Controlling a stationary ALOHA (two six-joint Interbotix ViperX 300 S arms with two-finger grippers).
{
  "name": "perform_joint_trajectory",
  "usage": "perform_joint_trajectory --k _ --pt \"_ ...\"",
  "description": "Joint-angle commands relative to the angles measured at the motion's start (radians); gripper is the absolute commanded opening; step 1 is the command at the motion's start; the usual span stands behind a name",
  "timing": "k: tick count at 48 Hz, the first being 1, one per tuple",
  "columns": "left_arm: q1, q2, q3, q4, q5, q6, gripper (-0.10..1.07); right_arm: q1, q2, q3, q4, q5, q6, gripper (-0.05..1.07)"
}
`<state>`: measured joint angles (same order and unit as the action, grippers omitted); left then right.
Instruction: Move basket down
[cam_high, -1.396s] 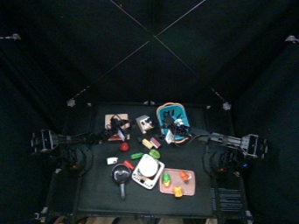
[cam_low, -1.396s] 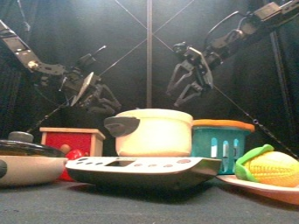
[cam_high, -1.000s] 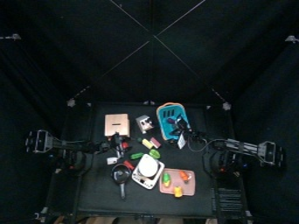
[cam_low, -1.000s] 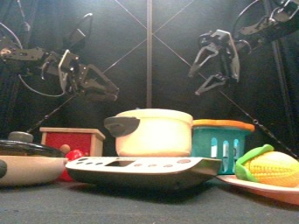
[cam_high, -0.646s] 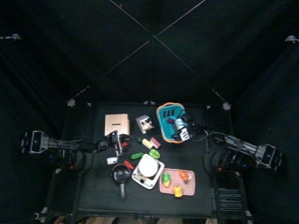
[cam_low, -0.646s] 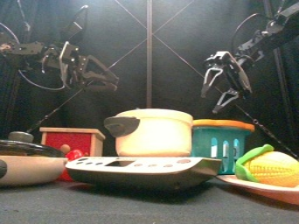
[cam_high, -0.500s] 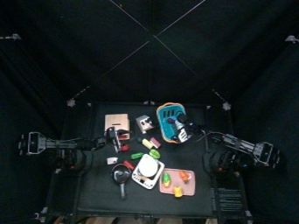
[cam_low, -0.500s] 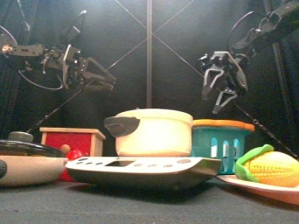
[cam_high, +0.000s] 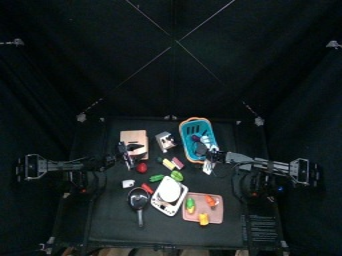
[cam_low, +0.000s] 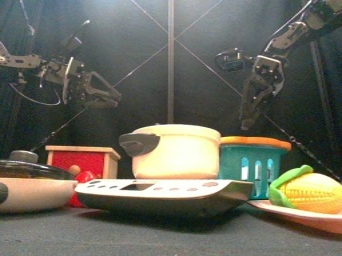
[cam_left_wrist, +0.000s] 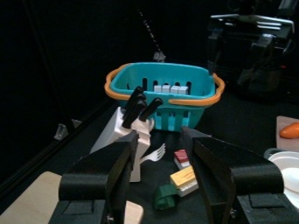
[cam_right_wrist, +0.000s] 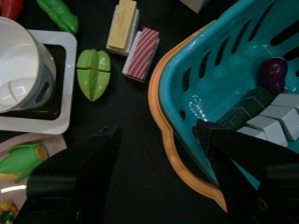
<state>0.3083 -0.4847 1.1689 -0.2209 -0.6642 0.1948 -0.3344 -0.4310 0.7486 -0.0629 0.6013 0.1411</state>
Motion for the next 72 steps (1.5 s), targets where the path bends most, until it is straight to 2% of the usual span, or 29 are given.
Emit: perform_joint_trajectory --k 1,14,28,34,42,48,64,72 --pt "0.005 -0.002 -0.009 -0.003 -0.005 -0.002 0.82 -0.003 0.002 -0.003 -0.002 -0.018 -0.006 0.98" --pt "0.011 0.002 -0.003 -0.018 -0.005 -0.002 0.82 -0.023 0.051 0.023 -0.031 -0.058 -0.006 0.98" --pt "0.011 0.0 -0.002 -0.031 -0.005 -0.002 0.82 -0.023 0.117 0.009 -0.032 -0.071 -0.008 0.97" --pt "0.011 0.0 0.0 -0.031 -0.005 -0.002 0.82 -0.023 0.137 0.002 -0.034 -0.067 -0.009 0.9" --pt "0.011 0.002 0.002 -0.029 -0.006 -0.002 0.82 -0.023 0.138 0.005 -0.037 -0.058 -0.006 0.72" --pt "0.012 0.0 0.003 -0.031 -0.005 -0.002 0.82 -0.023 0.132 -0.002 -0.037 -0.037 -0.005 0.63" --pt "0.012 0.0 0.005 -0.029 -0.005 -0.002 0.82 -0.008 0.087 -0.011 -0.028 -0.023 -0.009 0.61" --pt "0.012 0.002 0.005 -0.031 -0.005 -0.002 0.82 0.051 0.087 -0.009 -0.018 -0.014 -0.012 0.61"
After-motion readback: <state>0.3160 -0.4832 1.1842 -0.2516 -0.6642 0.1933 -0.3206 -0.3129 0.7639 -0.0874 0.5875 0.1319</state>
